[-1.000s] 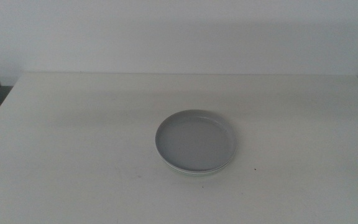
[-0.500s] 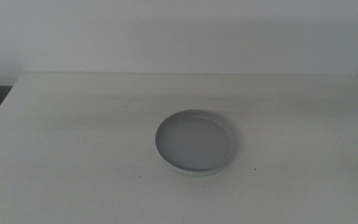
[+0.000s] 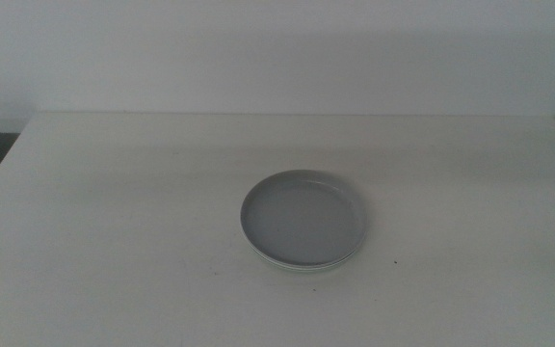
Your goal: Stack the three bowls on top of each other.
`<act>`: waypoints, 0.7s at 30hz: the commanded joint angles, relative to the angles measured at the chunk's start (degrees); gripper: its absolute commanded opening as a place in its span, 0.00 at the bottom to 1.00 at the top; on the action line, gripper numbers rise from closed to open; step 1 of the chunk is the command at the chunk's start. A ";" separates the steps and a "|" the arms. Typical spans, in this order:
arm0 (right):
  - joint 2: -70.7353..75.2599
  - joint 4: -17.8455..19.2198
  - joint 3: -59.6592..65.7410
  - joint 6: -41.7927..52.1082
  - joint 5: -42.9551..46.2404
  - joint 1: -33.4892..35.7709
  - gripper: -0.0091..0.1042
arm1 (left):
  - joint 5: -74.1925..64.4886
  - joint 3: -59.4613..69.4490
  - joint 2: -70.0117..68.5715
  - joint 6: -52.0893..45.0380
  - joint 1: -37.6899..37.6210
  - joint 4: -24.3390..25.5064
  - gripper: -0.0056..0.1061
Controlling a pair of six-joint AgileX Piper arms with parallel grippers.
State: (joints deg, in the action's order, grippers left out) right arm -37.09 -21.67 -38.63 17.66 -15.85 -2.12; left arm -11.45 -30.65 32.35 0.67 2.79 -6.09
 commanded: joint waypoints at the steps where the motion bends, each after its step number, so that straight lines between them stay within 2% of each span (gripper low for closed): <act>1: 0.17 0.11 0.20 0.18 0.49 0.03 0.90 | 2.08 0.18 -0.30 0.88 -0.01 0.71 0.89; 16: 0.17 0.11 0.20 0.18 0.49 0.03 0.90 | 1.17 1.90 -2.29 0.88 -0.01 0.71 0.89; 19: 1.39 3.32 1.31 0.17 1.26 0.03 0.90 | 2.49 4.35 -5.48 0.88 -0.01 0.61 0.89; 21: 4.39 7.36 4.21 0.17 3.25 -0.10 0.90 | 3.92 7.42 -8.38 0.88 -0.01 0.61 0.89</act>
State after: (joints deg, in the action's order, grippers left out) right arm -34.89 -17.53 -35.85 17.66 -14.05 -2.12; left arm -8.87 -25.03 25.93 1.25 2.79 -5.37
